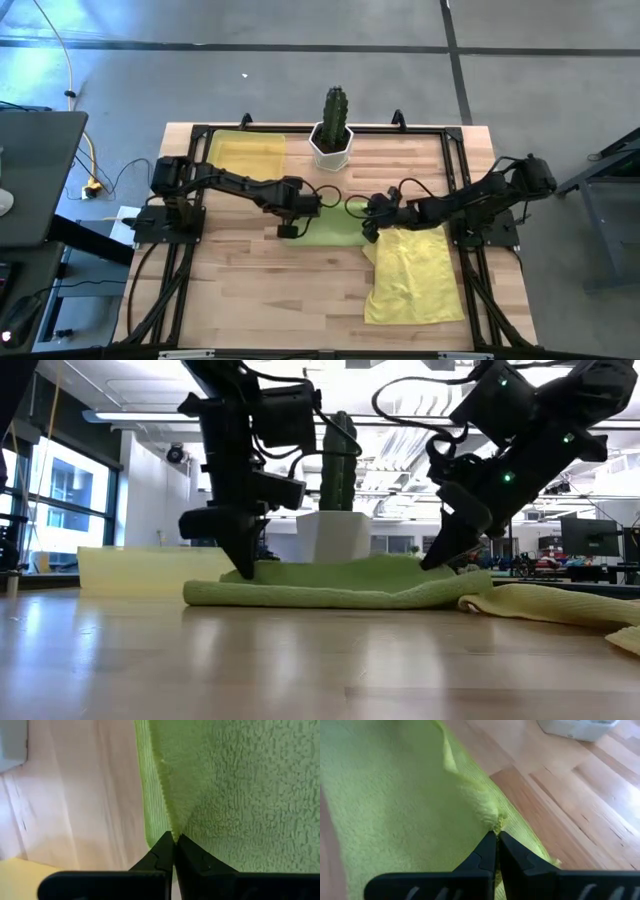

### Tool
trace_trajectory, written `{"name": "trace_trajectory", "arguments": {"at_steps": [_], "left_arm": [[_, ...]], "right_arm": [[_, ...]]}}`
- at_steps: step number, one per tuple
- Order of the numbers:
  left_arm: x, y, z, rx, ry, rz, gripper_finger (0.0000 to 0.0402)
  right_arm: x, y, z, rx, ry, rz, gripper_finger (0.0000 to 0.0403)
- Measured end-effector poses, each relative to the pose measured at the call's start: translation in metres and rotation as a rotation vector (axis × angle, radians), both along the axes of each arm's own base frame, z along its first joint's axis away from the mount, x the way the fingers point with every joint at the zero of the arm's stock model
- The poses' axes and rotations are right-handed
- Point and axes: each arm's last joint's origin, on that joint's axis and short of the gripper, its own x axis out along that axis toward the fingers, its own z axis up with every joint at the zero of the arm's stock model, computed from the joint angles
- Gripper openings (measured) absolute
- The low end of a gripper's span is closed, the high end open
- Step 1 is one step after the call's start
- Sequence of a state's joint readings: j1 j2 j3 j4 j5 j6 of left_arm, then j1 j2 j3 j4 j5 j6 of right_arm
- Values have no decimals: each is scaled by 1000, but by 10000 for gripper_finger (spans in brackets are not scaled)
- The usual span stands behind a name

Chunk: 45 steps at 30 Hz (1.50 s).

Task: Roll microfiber towels into tight, uniform cylinder then place into a basket
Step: Fold the green microfiber towel

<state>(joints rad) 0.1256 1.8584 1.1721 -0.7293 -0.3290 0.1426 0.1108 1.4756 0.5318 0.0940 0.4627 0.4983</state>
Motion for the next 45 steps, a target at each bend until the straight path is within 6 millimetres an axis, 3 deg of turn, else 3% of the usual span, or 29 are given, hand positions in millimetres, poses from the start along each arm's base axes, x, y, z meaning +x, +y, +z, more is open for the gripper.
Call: {"name": "trace_trajectory", "arguments": {"at_steps": [28, 35, 45], "left_arm": [[6, 4, 4, 203, -5, -78, 0], [10, 6, 10, 261, -13, -78, 0], [15, 12, 12, 202, -60, -109, 0]], "right_arm": [[-2, -9, -2, 18, 4, -89, 0], [-5, -10, 10, -11, -38, -105, 0], [-15, -11, 3, 20, 66, -157, 0]]}}
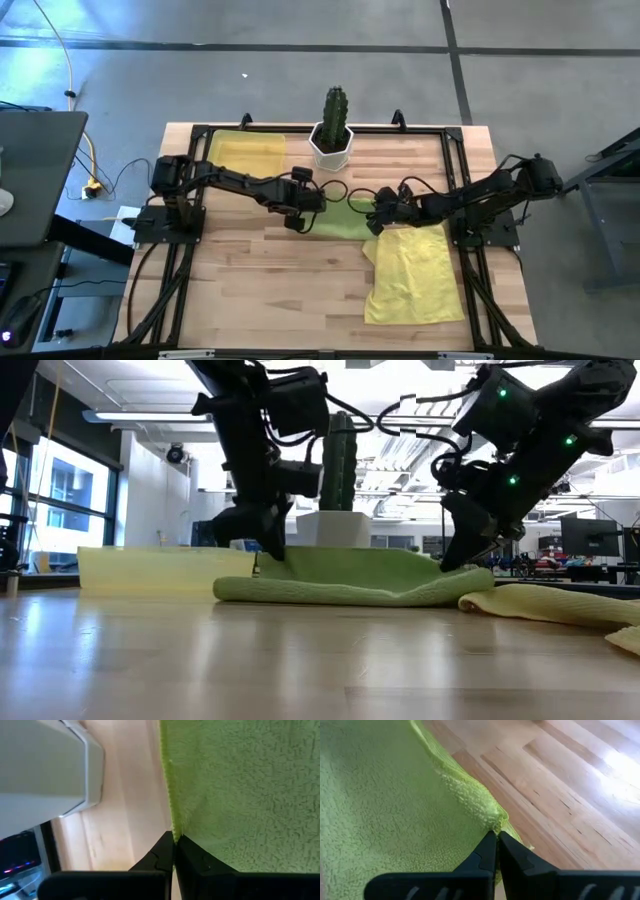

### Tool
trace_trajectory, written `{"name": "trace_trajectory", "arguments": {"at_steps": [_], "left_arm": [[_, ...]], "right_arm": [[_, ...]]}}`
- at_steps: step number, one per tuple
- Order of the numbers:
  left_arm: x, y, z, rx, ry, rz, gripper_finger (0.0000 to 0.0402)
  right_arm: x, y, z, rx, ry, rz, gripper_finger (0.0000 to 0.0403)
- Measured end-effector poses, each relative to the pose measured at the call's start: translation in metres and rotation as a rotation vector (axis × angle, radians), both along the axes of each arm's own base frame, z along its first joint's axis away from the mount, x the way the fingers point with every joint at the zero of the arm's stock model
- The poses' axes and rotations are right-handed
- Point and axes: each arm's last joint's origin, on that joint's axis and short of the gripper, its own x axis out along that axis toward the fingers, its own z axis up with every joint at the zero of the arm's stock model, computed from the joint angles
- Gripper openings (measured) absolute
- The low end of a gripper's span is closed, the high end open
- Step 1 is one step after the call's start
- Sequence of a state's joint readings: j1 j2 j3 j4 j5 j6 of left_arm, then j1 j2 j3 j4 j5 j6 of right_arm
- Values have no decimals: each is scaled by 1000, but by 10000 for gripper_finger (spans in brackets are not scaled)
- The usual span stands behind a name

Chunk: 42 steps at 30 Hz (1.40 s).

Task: Roll microfiber towels into tight, uniform cylinder then place into a basket
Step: Fold the green microfiber towel

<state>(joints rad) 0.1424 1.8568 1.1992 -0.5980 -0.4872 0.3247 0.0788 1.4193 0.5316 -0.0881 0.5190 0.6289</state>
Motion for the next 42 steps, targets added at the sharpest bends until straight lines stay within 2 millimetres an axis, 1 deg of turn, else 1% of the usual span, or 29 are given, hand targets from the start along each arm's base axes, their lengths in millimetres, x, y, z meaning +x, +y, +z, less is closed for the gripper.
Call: {"name": "trace_trajectory", "arguments": {"at_steps": [3, 6, 12, 16, 19, 22, 25, 34, 37, 39, 42], "left_arm": [[0, 2, 0, -9, -5, 9, 0], [0, 3, 0, -9, -7, 14, 0], [0, 5, 0, -26, -24, 35, 0], [0, 4, 0, -46, -30, 30, 0], [2, 4, 0, -44, -47, 29, 0], [2, 4, 0, -43, -55, 29, 0], [3, 4, 1, -43, -60, 29, 0], [3, 5, 1, -54, -93, 73, 0], [3, 5, 1, -48, -94, 79, 1], [3, 5, 1, -17, -101, 107, 6], [2, 6, 2, 46, -112, 161, 27]], "right_arm": [[0, 0, 0, -8, 3, 4, 3], [0, -1, 0, -37, 11, 7, 20], [-1, -2, 3, -134, 54, 56, 88], [0, -2, 20, -139, 8, 62, 125], [0, -1, 34, -97, -56, 65, 133], [2, 1, 39, -32, -105, 115, 133], [5, 2, 32, 1, -86, 140, 133], [13, 4, -4, 45, 60, 126, 133], [14, 4, -12, 44, 88, 125, 133], [15, 4, -16, 44, 101, 124, 133], [16, 4, -18, 44, 107, 124, 133]]}}
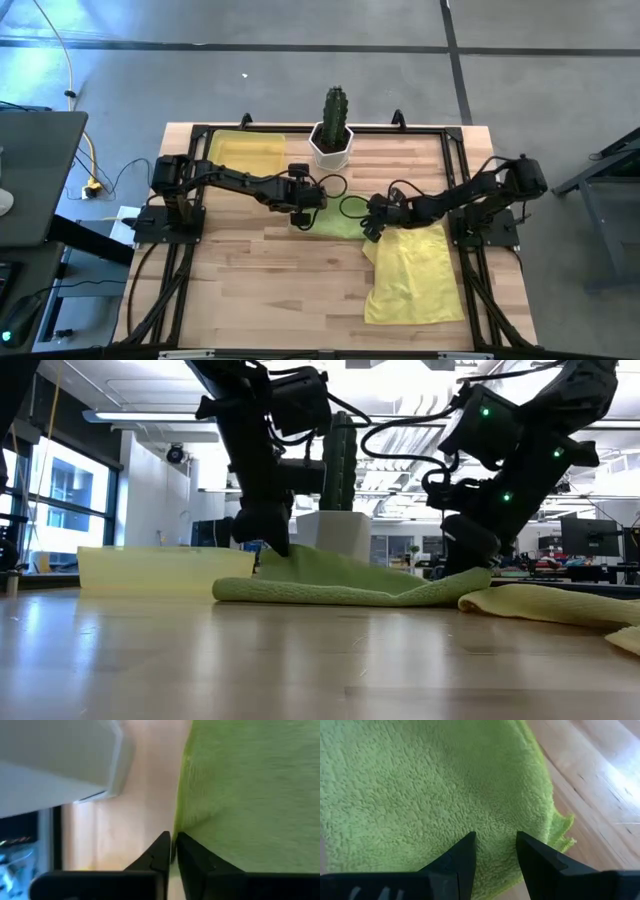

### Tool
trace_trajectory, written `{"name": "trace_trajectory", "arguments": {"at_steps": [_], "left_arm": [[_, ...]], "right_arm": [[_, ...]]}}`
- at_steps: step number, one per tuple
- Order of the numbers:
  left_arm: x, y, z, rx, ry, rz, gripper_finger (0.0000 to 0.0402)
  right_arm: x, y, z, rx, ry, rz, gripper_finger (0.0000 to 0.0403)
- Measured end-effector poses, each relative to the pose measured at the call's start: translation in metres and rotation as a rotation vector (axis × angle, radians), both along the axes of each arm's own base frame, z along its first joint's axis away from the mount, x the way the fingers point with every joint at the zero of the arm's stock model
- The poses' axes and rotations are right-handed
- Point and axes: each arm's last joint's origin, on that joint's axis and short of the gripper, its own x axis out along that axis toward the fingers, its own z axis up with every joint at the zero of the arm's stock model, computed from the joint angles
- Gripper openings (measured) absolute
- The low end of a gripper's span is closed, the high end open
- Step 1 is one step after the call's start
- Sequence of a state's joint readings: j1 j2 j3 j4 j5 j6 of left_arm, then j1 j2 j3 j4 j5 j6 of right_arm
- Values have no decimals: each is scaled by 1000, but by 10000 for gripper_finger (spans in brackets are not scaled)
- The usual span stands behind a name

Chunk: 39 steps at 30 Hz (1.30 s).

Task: Roll microfiber towels into tight, uniform cylinder then place into a basket
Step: Fold the green microfiber towel

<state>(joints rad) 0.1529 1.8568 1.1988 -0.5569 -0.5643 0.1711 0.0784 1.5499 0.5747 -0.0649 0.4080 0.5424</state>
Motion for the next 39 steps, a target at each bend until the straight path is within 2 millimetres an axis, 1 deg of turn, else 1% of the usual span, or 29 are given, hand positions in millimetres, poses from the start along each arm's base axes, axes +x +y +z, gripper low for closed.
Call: {"name": "trace_trajectory", "arguments": {"at_steps": [3, 6, 9, 11, 13, 15, 18, 24, 30, 33, 39], "left_arm": [[-1, -1, 0, 40, 5, 22, 61], [-1, -3, 0, 32, 6, 32, 96], [-2, -6, -1, -7, -22, 63, 122], [0, -10, 0, -89, -54, 74, 129], [5, -15, 4, -206, -99, 57, 130], [10, -20, 5, -311, -139, 2, 128], [11, -24, 2, -397, -158, -43, 121], [5, -17, -7, -433, -161, 37, 109], [-10, -19, -25, -470, -137, 156, 102], [-15, -23, -34, -481, -132, 192, 102], [-16, -37, -36, -543, -176, 282, 102]], "right_arm": [[0, 0, -1, 0, 0, 0, 133], [0, 0, -1, 0, 1, 0, 133], [0, 0, -1, 0, 1, 0, 133], [0, 0, -1, -1, 1, -1, 133], [0, 0, -1, -3, 2, 1, 133], [0, 0, -1, -7, 4, 6, 133], [0, 0, -1, -7, 4, 4, 133], [0, -1, -1, -7, 5, 4, 133], [0, -1, -1, -38, 12, 4, 133], [0, -2, 0, -67, 11, -13, 133], [0, -14, 1, -141, 32, -22, 133]]}}
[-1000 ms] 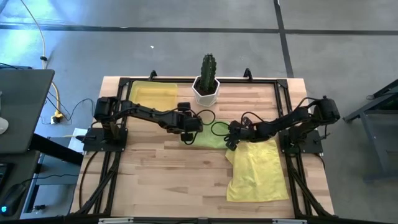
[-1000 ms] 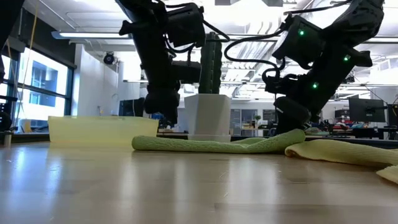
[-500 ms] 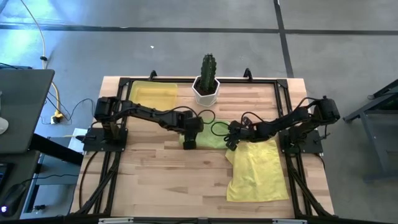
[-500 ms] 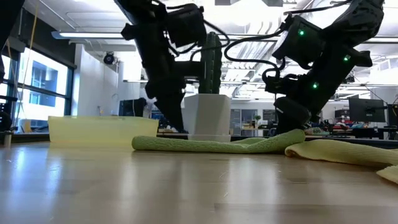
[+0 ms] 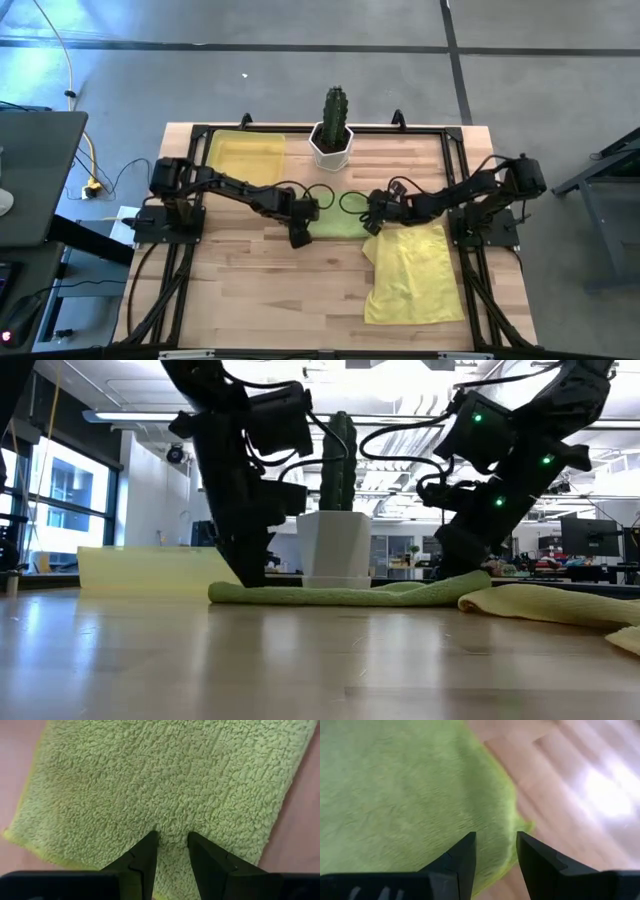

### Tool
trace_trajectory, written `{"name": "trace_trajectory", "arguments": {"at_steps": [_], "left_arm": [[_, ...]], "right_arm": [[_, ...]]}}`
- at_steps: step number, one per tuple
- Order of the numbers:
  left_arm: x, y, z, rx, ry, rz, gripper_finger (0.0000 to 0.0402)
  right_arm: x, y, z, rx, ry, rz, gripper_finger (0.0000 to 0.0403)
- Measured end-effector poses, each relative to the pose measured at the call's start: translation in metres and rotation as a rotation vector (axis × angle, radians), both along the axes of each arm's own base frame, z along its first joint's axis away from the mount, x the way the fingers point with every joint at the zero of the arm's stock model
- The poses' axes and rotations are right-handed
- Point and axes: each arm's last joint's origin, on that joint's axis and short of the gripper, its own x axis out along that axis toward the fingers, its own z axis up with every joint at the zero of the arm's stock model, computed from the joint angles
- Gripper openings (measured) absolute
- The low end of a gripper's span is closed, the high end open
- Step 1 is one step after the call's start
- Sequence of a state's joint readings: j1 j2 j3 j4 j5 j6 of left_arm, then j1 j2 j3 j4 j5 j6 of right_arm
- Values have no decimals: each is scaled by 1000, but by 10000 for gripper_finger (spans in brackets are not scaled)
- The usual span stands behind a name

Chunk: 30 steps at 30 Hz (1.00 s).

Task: Roll microfiber towels into tight, uniform cylinder then place into a basket
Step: Fold the green microfiber towel

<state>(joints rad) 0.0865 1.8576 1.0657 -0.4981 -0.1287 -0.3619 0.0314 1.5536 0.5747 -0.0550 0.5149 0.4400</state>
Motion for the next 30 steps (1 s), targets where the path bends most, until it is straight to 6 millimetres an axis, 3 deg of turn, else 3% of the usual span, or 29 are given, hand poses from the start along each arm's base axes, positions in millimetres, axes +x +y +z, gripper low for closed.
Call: {"name": "trace_trajectory", "arguments": {"at_steps": [9, 13, 16, 21, 30], "left_arm": [[12, -31, 1, -124, -149, 142, 101], [16, -37, 6, -78, -187, 77, 98], [22, -34, 15, -7, -207, 30, 97], [28, -25, 24, 80, -209, -96, 97], [17, -3, 15, 92, -75, -74, 97]], "right_arm": [[11, -37, 12, -217, -13, 71, 133], [12, -45, 29, -146, -88, 30, 133], [9, -39, 41, 76, -158, 7, 133], [-1, -18, 41, 346, -133, -43, 133], [-4, 10, 20, 387, -26, -118, 133]]}}
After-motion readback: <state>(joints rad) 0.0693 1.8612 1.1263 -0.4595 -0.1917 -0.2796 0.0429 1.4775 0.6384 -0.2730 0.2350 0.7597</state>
